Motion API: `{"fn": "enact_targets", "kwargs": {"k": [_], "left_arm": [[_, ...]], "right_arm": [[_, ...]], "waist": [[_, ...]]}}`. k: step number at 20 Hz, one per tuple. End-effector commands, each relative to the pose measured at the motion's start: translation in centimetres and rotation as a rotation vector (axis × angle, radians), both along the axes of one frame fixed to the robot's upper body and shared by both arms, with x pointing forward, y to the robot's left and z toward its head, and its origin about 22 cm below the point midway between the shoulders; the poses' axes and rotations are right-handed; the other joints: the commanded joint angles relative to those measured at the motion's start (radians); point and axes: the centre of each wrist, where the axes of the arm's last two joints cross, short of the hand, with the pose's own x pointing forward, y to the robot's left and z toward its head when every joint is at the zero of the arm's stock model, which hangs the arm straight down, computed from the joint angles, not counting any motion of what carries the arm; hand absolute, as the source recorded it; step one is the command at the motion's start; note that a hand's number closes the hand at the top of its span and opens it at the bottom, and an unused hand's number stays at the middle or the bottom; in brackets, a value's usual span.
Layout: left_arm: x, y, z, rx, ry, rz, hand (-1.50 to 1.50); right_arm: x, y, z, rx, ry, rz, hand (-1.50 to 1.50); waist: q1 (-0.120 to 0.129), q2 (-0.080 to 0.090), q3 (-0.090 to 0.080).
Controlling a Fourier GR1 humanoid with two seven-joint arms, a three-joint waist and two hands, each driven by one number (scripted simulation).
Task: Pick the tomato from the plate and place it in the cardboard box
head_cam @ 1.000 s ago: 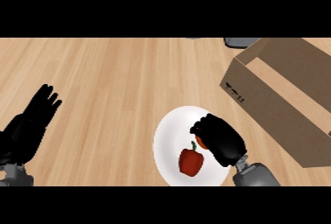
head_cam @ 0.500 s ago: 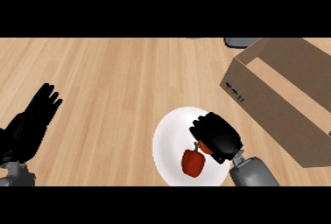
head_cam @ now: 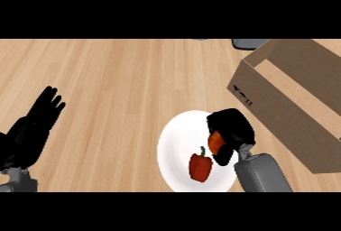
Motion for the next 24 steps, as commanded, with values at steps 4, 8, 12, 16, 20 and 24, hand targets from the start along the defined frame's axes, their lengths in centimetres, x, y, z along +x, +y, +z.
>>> {"fn": "enact_targets", "kwargs": {"k": [4, 8, 12, 16, 20, 24], "left_arm": [[-0.1, 1.2, 1.2, -0.011, 0.005, 0.008, 0.00], [-0.9, -0.1, 0.7, 0.001, 0.002, 0.000, 0.00], [0.2, 0.9, 1.7, 0.002, 0.015, 0.000, 0.00], [0.2, 0.6, 1.4, -0.004, 0.018, 0.005, 0.00], [0.1, 0.4, 0.8, 0.018, 0.004, 0.015, 0.00], [-1.1, 1.4, 0.7, -0.002, -0.003, -0.008, 0.00]], "right_arm": [[-1.5, 0.8, 3.3, 0.025, -0.057, -0.167, 1.50], [-2.8, 3.4, 9.3, 0.093, -0.172, -0.121, 1.50], [-4.8, 3.9, 14.0, 0.155, -0.361, -0.161, 1.50], [-6.6, 3.5, 18.2, 0.208, -0.495, -0.265, 1.50], [-5.1, 2.9, 22.3, 0.205, -0.553, -0.379, 1.50], [-4.4, 1.2, 23.7, 0.170, -0.597, -0.473, 1.50]], "waist": [[-0.009, -0.002, 0.000], [-0.006, -0.005, 0.000], [-0.015, -0.007, 0.000], [-0.014, -0.007, 0.000], [-0.004, -0.002, 0.000], [-0.002, -0.002, 0.000]]}}
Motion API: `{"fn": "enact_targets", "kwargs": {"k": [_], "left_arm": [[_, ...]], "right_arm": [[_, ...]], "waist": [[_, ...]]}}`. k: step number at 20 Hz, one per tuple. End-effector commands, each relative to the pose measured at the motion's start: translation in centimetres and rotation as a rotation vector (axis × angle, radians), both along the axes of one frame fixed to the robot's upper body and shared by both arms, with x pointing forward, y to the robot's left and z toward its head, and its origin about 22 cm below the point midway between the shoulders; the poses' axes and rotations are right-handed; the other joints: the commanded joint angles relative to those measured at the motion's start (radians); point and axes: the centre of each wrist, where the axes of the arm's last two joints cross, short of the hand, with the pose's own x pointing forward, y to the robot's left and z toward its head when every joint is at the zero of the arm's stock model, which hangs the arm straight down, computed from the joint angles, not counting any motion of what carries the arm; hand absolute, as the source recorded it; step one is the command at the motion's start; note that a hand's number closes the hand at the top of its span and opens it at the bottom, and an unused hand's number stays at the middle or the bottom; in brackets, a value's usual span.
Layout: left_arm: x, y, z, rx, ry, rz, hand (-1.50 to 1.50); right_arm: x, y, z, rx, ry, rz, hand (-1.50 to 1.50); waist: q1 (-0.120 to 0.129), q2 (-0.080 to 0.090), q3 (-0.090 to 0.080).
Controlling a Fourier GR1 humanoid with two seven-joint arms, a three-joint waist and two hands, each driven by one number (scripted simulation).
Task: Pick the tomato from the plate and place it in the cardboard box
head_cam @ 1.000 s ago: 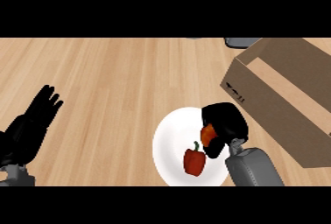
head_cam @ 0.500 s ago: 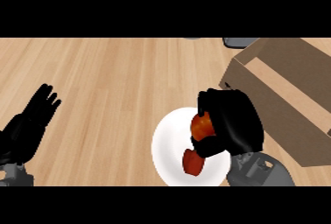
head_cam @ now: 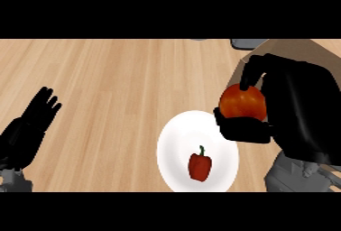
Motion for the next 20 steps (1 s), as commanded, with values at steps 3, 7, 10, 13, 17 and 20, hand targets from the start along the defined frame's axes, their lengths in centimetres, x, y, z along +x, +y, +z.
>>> {"fn": "enact_targets", "kwargs": {"k": [3, 7, 10, 13, 17, 20], "left_arm": [[1.3, -1.0, 0.2, 0.003, 0.008, -0.001, 0.00], [-0.2, -0.3, -1.0, -0.010, 0.000, 0.011, 0.00], [-0.7, 1.7, -0.3, 0.001, -0.006, -0.005, 0.00], [-0.5, -0.2, -0.8, -0.006, 0.008, 0.001, 0.00], [0.7, -0.8, 1.7, -0.016, -0.007, -0.008, 0.00], [0.0, -0.2, 0.0, -0.002, -0.002, -0.008, 0.00]], "right_arm": [[2.0, -3.1, 3.9, 0.046, -0.049, -0.126, 1.50], [4.7, -5.4, 0.9, -0.027, -0.006, -0.144, 1.50], [5.3, -8.0, 3.0, -0.033, 0.011, -0.127, 1.50], [6.0, -11.4, 0.8, -0.031, -0.020, -0.112, 1.50], [8.9, -12.4, -3.4, -0.036, 0.003, -0.120, 1.50], [9.9, -13.3, -3.1, 0.012, -0.001, -0.099, 1.50]], "waist": [[0.000, 0.002, 0.000], [0.006, 0.003, 0.001], [0.005, 0.002, 0.001], [0.003, 0.003, 0.001], [0.008, 0.005, 0.001], [0.006, 0.004, 0.001]]}}
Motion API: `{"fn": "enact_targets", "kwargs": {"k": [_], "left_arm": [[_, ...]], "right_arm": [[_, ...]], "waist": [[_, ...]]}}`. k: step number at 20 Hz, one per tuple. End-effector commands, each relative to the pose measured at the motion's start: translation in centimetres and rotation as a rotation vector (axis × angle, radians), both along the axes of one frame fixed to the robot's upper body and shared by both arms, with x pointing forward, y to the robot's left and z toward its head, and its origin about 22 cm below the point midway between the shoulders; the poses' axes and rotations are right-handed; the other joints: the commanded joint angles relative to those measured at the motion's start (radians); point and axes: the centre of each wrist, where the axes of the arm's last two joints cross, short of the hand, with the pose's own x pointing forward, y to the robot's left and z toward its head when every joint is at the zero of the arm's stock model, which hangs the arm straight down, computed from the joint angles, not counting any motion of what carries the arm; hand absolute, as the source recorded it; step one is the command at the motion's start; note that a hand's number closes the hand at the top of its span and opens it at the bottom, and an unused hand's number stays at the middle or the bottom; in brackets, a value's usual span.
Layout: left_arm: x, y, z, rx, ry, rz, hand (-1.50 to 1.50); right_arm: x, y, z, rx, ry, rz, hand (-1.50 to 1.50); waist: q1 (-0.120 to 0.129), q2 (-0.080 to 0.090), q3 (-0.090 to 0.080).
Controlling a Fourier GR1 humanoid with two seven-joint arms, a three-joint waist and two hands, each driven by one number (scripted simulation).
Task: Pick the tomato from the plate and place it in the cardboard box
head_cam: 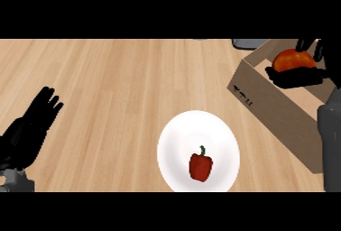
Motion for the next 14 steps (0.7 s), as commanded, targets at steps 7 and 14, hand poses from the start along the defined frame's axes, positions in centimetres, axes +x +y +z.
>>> {"fn": "enact_targets", "kwargs": {"k": [7, 14], "left_arm": [[0.3, 0.6, -0.2, 0.001, 0.007, -0.001, 0.00], [0.8, 0.6, 1.0, 0.009, -0.006, 0.008, 0.00]], "right_arm": [[2.9, -3.5, -7.5, 0.082, 0.180, 0.014, 1.50], [3.6, -6.6, -12.1, 0.173, 0.330, -0.054, -1.50]], "waist": [[0.002, 0.001, 0.000], [0.002, 0.001, 0.000]]}}
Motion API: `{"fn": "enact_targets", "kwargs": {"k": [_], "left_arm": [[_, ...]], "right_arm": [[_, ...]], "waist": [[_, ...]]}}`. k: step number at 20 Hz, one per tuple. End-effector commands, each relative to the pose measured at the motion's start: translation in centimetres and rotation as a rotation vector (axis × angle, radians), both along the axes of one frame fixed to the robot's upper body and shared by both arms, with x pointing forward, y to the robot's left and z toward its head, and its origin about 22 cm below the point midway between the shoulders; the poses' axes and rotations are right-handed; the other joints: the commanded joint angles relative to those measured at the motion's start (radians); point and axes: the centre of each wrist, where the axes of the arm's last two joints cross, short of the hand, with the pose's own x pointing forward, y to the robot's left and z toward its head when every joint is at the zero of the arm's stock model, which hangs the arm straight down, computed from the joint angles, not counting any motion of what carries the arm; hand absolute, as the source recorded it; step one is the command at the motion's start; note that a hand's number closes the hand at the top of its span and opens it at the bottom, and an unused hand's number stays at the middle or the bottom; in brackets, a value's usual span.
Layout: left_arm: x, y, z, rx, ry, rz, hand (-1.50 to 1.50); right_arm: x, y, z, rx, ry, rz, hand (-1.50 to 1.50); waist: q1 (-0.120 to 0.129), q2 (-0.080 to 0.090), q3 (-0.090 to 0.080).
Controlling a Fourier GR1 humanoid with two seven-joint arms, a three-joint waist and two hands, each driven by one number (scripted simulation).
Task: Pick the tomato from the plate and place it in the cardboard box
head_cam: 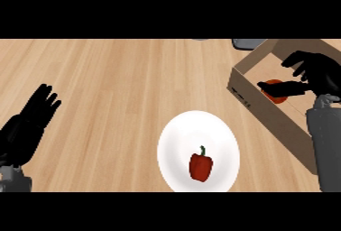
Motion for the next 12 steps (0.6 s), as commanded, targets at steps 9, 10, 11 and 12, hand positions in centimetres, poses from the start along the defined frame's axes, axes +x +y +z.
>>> {"fn": "enact_targets", "kwargs": {"k": [9, 10, 11, 12], "left_arm": [[-2.0, -0.5, -1.3, -0.006, 0.011, -0.005, 0.00], [-0.5, -0.3, -0.1, 0.001, 0.011, 0.016, 0.00], [-1.0, 0.3, -0.7, -0.004, 0.011, 0.015, 0.00], [-1.5, -1.8, -0.9, 0.002, 0.004, 0.016, 0.00]], "right_arm": [[-0.3, -1.7, -1.2, 0.374, -0.329, -0.027, -1.50], [-1.0, -2.3, -0.2, 0.429, -0.368, -0.022, -1.50], [-1.3, -3.9, -0.5, 0.459, -0.410, -0.045, -1.50], [-1.6, -4.1, -0.7, 0.498, -0.424, -0.080, -1.50]], "waist": [[0.001, -0.001, 0.004], [-0.022, -0.004, 0.004], [-0.017, -0.001, 0.004], [-0.014, -0.003, 0.004]]}}
